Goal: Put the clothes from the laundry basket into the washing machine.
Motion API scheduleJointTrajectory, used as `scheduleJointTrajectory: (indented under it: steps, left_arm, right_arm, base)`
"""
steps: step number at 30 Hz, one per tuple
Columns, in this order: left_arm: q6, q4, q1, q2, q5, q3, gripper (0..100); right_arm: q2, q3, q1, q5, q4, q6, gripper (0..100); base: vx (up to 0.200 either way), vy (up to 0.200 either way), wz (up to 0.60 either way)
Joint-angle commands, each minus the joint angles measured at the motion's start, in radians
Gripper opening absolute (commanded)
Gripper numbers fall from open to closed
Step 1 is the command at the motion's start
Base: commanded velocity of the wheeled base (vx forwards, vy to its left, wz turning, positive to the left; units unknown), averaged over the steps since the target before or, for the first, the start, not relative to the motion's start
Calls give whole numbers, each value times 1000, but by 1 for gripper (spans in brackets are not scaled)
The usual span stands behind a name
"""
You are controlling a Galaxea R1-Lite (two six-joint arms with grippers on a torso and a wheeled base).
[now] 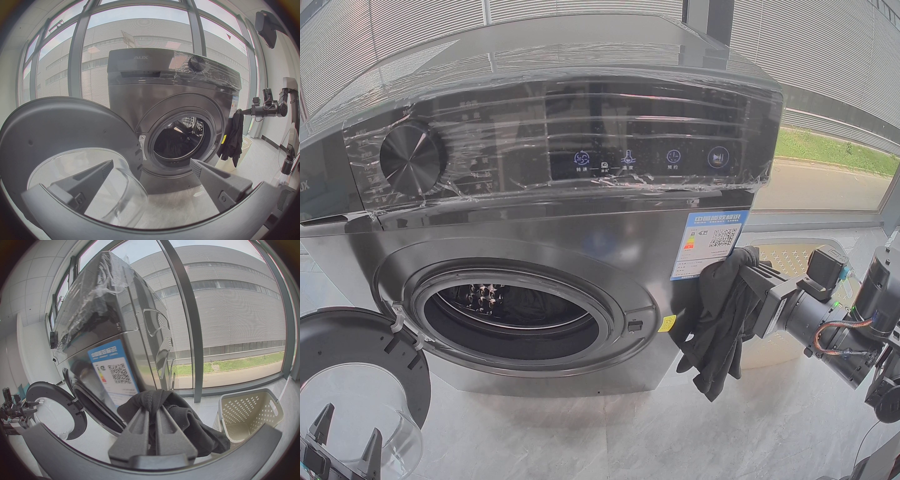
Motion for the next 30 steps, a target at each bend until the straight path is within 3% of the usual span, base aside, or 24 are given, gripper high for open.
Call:
scheduleJointTrajectory:
  steps: [1,5,16,30]
  left_arm:
    - [-2,0,1,-17,-1,16,100]
    - [0,0,1,-17,-1,16,100]
    - [-5,0,1,-17,-1,16,100]
    - [-5,0,1,-17,1,16,100]
  right_arm:
    - [0,2,0,0,0,0,0]
    - [0,7,0,1,0,0,0]
    - [0,17,6,3,0,-2,0]
    - [0,22,7,4,0,-2,0]
  base:
    - [-200,0,0]
    - [-200,0,0]
    - [0,0,0]
    - [0,200,0]
